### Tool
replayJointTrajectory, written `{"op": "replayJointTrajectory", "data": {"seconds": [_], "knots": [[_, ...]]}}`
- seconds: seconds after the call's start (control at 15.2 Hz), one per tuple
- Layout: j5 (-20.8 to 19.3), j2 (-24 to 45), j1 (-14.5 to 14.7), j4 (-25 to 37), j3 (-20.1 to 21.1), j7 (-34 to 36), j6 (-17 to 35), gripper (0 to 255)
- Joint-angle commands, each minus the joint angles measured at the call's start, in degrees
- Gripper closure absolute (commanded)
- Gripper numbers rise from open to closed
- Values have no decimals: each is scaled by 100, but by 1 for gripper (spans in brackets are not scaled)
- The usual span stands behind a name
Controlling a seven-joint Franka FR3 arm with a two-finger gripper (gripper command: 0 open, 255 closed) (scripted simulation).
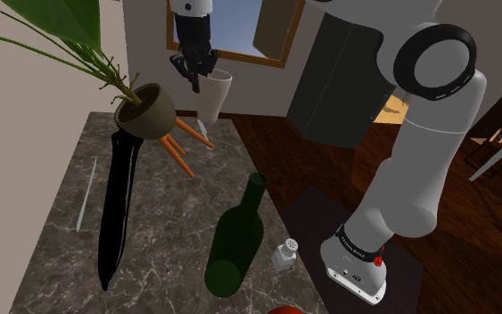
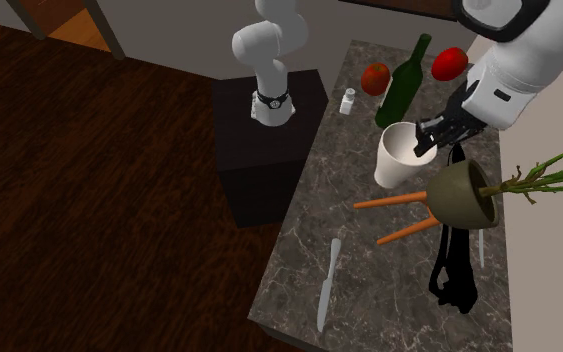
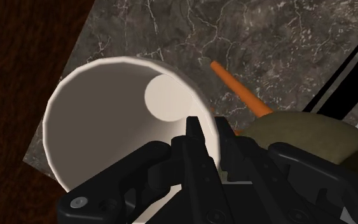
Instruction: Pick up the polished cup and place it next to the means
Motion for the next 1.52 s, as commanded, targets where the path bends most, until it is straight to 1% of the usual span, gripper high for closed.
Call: {"op": "replayJointTrajectory", "data": {"seconds": [0.0, 0.26, 0.53, 0.59, 1.45], "knots": [[14, -4, 153, -16, 93, 253, -16, 255], [31, 85, 485, 112, 284, 763, -111, 255], [23, 279, 837, 387, 470, 1275, -244, 255], [23, 288, 851, 399, 475, 1293, -250, 255], [60, 127, 773, -836, 460, 1353, 826, 255]]}}
